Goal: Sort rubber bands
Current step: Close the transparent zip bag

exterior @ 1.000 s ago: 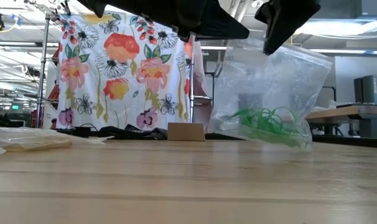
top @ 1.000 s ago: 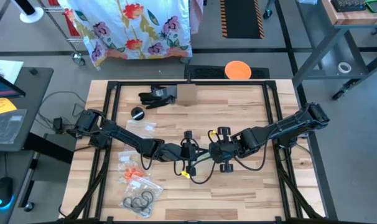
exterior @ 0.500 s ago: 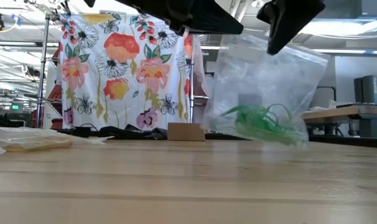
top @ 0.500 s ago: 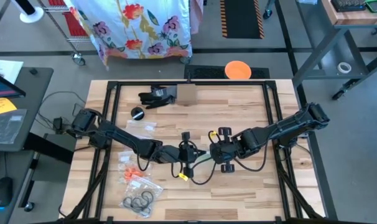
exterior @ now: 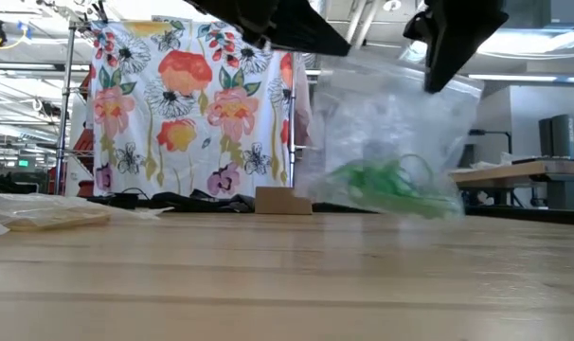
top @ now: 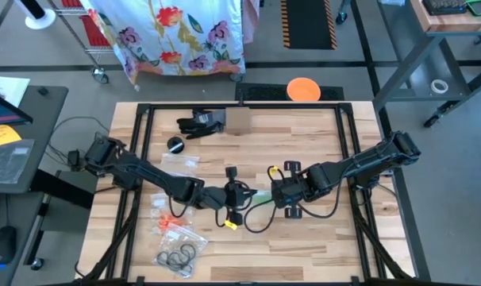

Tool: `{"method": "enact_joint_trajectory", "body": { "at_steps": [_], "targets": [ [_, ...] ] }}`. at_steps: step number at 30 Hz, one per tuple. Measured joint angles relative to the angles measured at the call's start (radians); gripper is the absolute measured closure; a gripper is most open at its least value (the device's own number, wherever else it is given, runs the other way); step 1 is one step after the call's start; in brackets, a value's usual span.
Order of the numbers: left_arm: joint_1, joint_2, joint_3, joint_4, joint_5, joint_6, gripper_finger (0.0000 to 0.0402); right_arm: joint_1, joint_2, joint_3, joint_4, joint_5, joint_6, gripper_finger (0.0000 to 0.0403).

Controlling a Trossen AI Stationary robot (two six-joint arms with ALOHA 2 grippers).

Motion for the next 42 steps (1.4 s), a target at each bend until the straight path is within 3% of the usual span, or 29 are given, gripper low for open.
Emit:
{"method": "enact_joint_trajectory", "body": {
  "at_steps": [7,17,24,31,36,42],
  "targets": [
    [-0.039,-0.039,0.000,-0.077,-0.071,-0.005,0.0401,0.000,0.000,0.000,-0.030,-0.030,0.031,0.0377],
    [-0.044,-0.039,0.000,-0.079,-0.086,-0.002,0.0401,0.001,0.000,-0.003,0.003,-0.037,0.017,0.0374],
    [-0.044,-0.039,0.000,-0.075,-0.087,-0.003,0.0401,0.000,0.002,0.075,-0.028,-0.032,-0.113,0.0316],
    [-0.051,-0.039,0.000,-0.088,-0.146,-0.005,0.0401,0.022,-0.039,0.197,-0.334,-0.026,-0.029,0.0252],
    [-0.078,-0.041,-0.001,-0.147,-0.161,-0.018,0.0401,0.145,-0.292,-0.038,-0.279,0.081,0.177,0.0242],
    [-0.090,-0.046,-0.001,-0.160,-0.191,-0.037,0.0401,0.351,-0.691,-0.573,0.241,0.221,0.417,0.0245]
  ]
}}
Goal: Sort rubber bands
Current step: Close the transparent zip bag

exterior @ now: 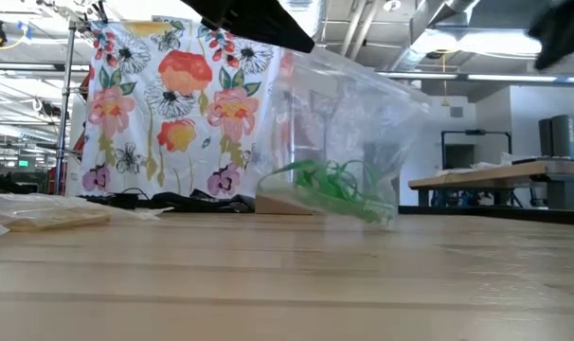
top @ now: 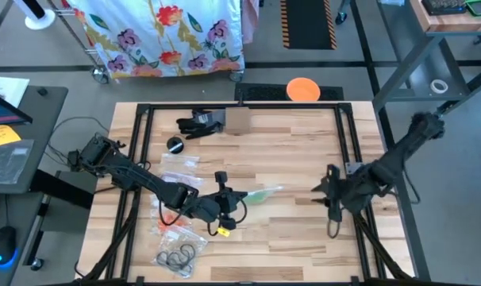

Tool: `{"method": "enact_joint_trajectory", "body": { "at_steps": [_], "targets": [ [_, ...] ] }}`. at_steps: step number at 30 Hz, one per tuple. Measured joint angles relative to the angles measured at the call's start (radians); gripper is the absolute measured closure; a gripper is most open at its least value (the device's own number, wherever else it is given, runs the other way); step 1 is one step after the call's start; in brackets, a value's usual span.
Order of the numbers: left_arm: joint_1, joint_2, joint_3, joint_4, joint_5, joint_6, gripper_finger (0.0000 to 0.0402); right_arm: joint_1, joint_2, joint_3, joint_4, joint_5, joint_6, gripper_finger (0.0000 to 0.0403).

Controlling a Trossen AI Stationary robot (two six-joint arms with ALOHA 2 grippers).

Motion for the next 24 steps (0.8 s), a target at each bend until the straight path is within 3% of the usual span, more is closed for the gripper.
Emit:
{"method": "enact_joint_trajectory", "body": {
  "at_steps": [4,9,15,24],
  "targets": [
    [0.017,0.000,0.000,0.020,0.015,-0.014,0.0401,0.009,-0.096,-0.341,0.437,0.052,-0.077,0.0245],
    [0.029,-0.001,0.000,0.058,0.078,-0.053,0.0401,-0.081,-0.062,-0.567,0.865,0.164,-0.271,0.0243],
    [0.035,-0.001,0.000,0.137,0.120,-0.028,0.0401,-0.204,0.062,-0.622,1.244,0.123,-0.481,0.0242],
    [0.055,0.000,0.001,0.170,0.156,-0.029,0.0401,-0.342,0.308,-0.608,1.637,-0.178,-0.625,0.0241]
  ]
}}
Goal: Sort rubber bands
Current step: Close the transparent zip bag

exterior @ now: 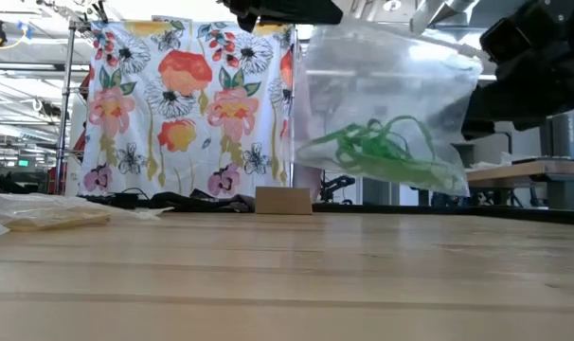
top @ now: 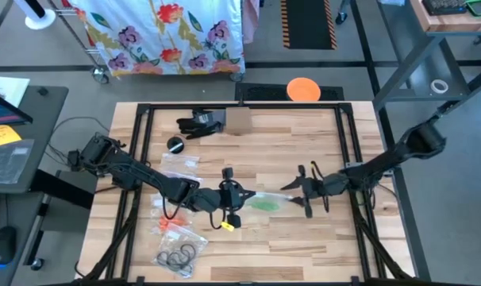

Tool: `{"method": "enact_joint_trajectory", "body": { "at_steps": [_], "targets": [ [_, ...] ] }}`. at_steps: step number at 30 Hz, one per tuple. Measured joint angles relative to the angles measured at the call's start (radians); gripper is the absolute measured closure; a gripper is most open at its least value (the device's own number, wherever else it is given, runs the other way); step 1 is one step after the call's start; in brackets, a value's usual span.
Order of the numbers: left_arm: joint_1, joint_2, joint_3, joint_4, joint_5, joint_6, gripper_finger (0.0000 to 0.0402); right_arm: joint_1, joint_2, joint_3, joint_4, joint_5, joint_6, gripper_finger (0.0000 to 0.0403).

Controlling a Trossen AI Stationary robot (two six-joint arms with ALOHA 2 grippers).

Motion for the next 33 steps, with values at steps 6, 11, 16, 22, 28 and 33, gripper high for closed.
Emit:
{"method": "enact_joint_trajectory", "body": {
  "at_steps": [6,11,16,22,28,33],
  "targets": [
    [0.007,-0.005,0.000,-0.025,0.003,0.002,0.0401,-0.054,0.034,0.073,-0.315,-0.087,0.034,0.0241],
    [0.005,-0.016,0.000,-0.059,0.018,-0.024,0.0401,-0.093,0.016,0.105,-0.546,-0.113,0.204,0.0241],
    [0.006,-0.022,0.000,-0.075,0.015,-0.056,0.0401,-0.045,0.015,0.107,-0.415,-0.243,0.152,0.0241],
    [0.006,-0.022,0.000,-0.080,0.011,-0.093,0.0401,0.003,0.015,0.107,-0.315,-0.171,0.042,0.0241],
    [0.006,-0.022,0.000,-0.074,0.010,-0.087,0.0401,0.004,0.015,0.107,-0.257,-0.128,0.025,0.0241],
    [0.006,-0.022,0.000,-0.074,0.011,-0.090,0.0401,0.002,0.015,0.107,-0.188,-0.061,-0.016,0.0243]
  ]
}}
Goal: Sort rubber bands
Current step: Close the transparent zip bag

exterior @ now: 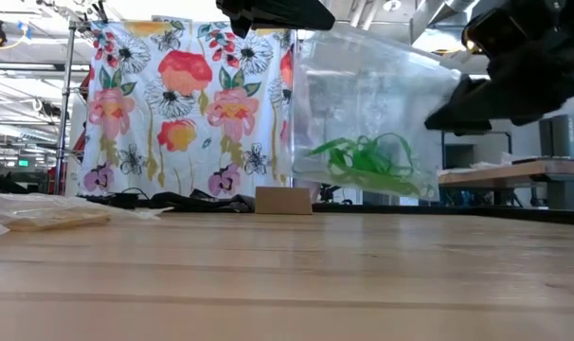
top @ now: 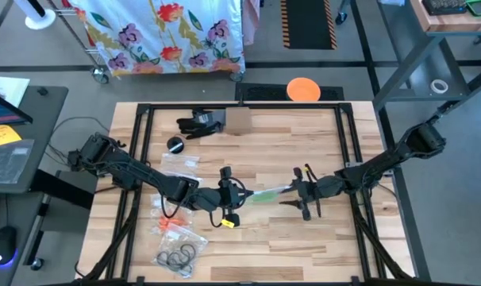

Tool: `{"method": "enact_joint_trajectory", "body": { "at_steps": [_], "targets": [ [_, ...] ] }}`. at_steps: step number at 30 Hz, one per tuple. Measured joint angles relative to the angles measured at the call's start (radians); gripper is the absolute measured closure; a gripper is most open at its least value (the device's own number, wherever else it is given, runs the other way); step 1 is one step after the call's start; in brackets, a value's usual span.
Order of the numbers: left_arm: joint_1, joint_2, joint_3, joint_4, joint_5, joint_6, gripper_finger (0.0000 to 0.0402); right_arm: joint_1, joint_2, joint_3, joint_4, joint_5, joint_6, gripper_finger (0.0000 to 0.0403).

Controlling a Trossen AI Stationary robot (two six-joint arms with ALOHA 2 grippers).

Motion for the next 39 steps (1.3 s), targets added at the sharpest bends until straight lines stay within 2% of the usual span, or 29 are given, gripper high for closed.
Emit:
{"method": "enact_joint_trajectory", "body": {
  "at_steps": [3,8,11,14,20,25,29,32,35,39],
  "targets": [
    [0.000,0.000,0.000,0.000,0.000,-0.001,0.0401,0.000,0.000,0.000,0.019,0.066,-0.033,0.0266],
    [0.000,0.000,0.000,-0.001,0.002,-0.008,0.0401,0.001,0.000,0.000,0.008,0.070,-0.062,0.0336],
    [0.000,0.000,0.000,-0.001,0.002,-0.008,0.0401,0.002,0.000,0.000,-0.081,0.067,-0.021,0.0365],
    [0.000,0.000,0.000,-0.005,0.002,-0.014,0.0401,-0.002,0.000,0.000,-0.185,0.082,0.031,0.0370],
    [0.000,0.001,0.000,-0.015,0.003,-0.020,0.0401,-0.006,0.000,0.000,-0.227,0.128,0.066,0.0325],
    [0.000,0.001,0.000,-0.016,0.003,-0.020,0.0401,0.025,0.000,0.000,-0.237,0.125,0.149,0.0252],
    [0.000,0.001,0.000,-0.020,0.003,-0.021,0.0401,0.049,0.000,0.000,-0.235,0.123,0.149,0.0187],
    [0.000,0.001,0.000,-0.020,0.003,-0.024,0.0401,0.058,0.000,0.000,-0.216,0.123,0.144,0.0153],
    [0.000,0.001,0.000,-0.020,0.003,-0.024,0.0401,0.055,0.000,0.000,-0.167,0.129,0.094,0.0138],
    [0.000,0.001,0.000,-0.013,0.009,-0.023,0.0401,0.034,0.000,0.000,-0.004,0.146,0.007,0.0137]
  ]
}}
